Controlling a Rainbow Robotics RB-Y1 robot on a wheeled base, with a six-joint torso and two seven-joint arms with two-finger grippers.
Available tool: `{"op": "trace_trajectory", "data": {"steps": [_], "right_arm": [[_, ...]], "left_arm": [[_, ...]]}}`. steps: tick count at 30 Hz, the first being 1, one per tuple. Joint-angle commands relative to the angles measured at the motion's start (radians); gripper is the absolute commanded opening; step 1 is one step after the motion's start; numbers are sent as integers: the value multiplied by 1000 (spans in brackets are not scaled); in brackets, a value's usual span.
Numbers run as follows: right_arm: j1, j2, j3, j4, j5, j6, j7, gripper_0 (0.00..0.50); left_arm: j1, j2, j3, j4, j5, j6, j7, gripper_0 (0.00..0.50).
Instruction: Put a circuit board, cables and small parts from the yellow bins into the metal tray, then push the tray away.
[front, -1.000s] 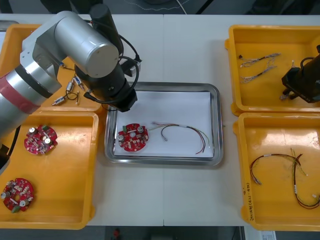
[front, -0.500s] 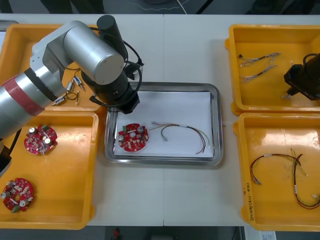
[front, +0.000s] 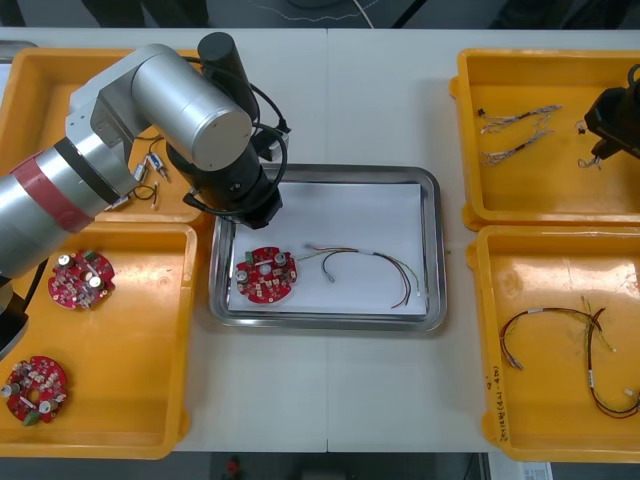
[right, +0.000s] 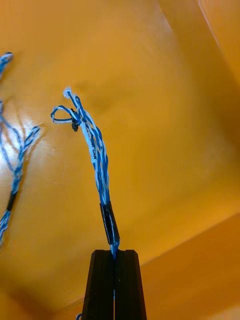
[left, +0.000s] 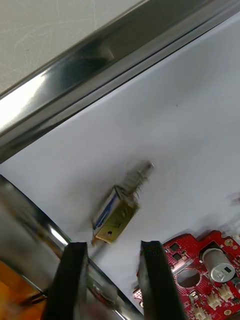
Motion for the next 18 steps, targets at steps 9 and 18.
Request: {"op": "trace_trajectory", "data": {"steps": [9,18], "right_arm": [[2,-28,19,-203,-49,128,98,0],[4,5,105,-366,-62,240,244,0]], "left_arm": [[-53,-18,-4,-15,-19,-6,95,500],[-67,-18,78,-50,7,74,135,500]]}}
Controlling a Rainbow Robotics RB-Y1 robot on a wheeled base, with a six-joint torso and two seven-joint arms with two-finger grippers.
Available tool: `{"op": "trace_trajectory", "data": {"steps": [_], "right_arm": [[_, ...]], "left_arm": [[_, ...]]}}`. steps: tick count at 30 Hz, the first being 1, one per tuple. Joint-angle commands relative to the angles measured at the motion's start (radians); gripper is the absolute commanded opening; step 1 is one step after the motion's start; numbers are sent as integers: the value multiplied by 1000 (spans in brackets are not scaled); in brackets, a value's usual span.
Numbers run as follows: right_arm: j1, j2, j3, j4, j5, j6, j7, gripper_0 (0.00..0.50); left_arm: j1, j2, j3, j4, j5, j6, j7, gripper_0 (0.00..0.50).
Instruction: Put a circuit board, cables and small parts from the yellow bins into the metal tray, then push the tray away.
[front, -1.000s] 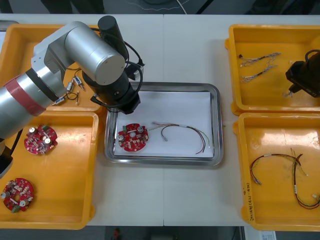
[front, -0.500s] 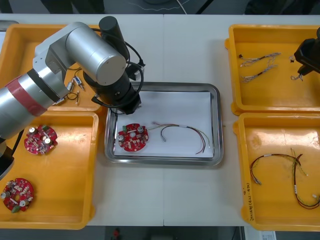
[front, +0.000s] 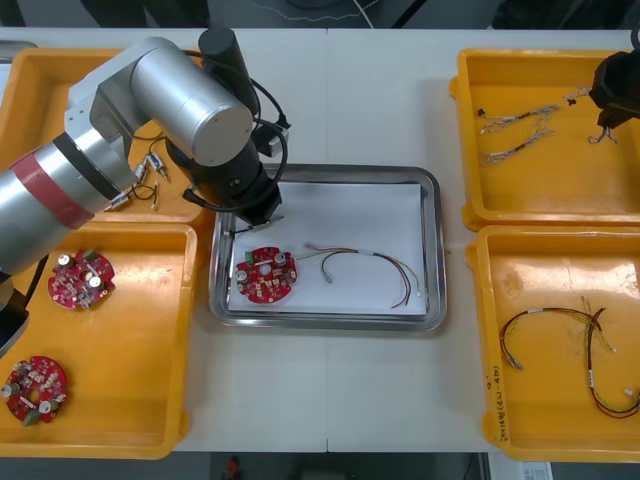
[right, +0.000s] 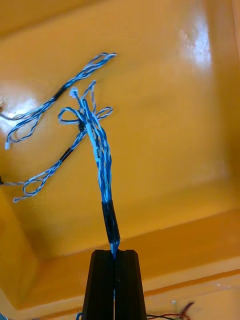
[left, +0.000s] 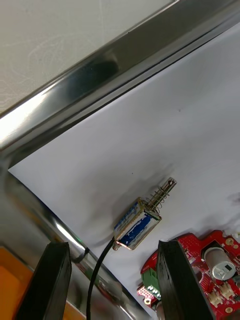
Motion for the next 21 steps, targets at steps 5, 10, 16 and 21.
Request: {"op": "trace_trajectory", "data": {"steps": [5,10,16,21], "right_arm": [[0,29,97,-174,-37,87,99,0],[0,37,157,-242,-109,87,109,0],[0,35,237,-339,-210,87,141,0],[0,40,304,-408,-288,87,169,0]], "left_arm": [[-57,-18,142,-75,20,122,154,500],[-57,-18,222,-83,20,187,172,500],[-57,-10,328,-80,-6,248,189,500],[-57,14,395,-61,-34,276,198,500]]}}
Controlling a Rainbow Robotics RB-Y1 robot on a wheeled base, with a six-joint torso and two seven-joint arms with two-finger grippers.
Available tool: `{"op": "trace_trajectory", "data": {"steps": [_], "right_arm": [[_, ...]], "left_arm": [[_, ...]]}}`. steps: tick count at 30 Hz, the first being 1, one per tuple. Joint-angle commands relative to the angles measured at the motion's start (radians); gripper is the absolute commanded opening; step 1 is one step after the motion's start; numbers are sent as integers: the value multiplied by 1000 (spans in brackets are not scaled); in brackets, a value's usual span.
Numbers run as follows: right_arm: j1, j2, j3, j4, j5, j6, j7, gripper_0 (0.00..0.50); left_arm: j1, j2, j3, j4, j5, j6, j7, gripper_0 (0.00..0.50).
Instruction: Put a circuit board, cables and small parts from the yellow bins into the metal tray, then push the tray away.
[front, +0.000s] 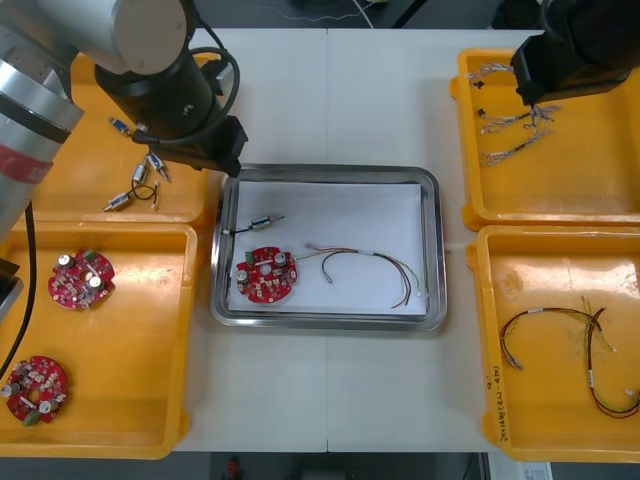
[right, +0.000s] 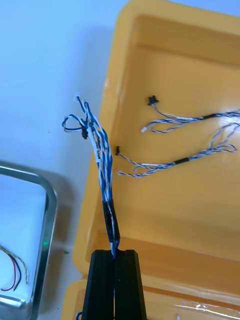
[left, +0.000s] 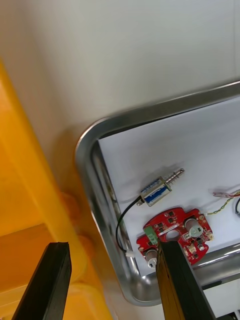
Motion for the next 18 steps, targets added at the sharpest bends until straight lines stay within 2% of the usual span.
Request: {"op": "trace_trajectory", "data": {"steps": [1,7,18], "right_arm": [[-2,13,70,-87,-69,4,70,0],[-2,51,81,-124,-136,4,137,0],[-2,86,154,-165,-99,4,403,0]], "left_arm": [[-50,16,75,-8,-31,24,88,500],[-50,50,132,45,-70,16,92,500],[-50,77,178,191,-137,-80,92,500]]}}
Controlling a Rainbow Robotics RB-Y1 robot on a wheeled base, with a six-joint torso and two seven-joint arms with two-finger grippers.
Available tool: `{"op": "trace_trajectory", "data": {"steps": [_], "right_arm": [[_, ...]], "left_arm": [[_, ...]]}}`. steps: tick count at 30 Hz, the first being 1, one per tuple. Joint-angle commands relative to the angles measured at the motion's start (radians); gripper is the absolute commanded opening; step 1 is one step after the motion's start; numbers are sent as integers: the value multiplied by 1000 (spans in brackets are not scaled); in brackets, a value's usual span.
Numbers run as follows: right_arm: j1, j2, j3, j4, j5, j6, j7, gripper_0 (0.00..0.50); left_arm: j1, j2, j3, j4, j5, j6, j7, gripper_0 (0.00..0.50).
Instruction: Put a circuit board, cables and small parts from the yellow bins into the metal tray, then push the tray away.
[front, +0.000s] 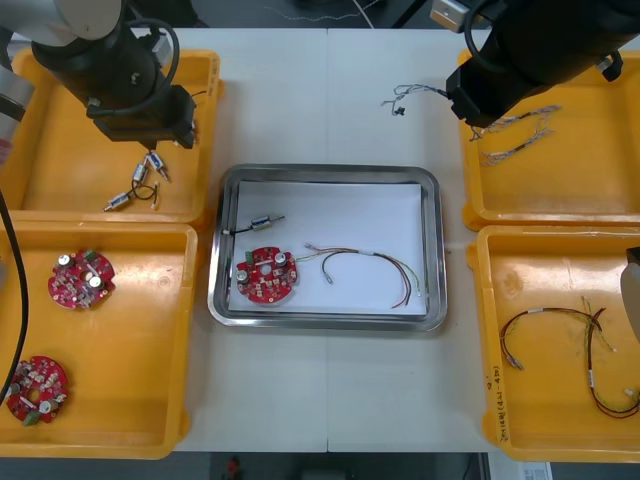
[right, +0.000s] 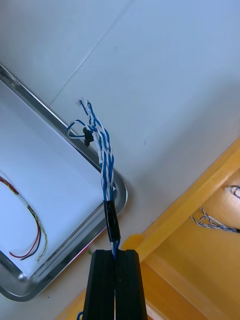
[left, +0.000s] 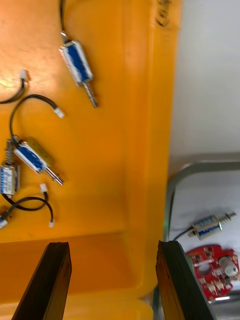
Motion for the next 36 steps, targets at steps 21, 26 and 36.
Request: {"op": "trace_trajectory", "data": {"steps": [21,26,36], "right_arm": [[148,58,230,-192,114,-134,506,0],[162,76,262,-164,139,-209,581,0],[211,85,365,-98,194,-362,638,0]], "left_arm": [[-54,62,45,228,-116,-300,109,500],[-57,64,45,266,-122,-360,109,500],[-68,62,36,387,-140,-495,98,500]]}}
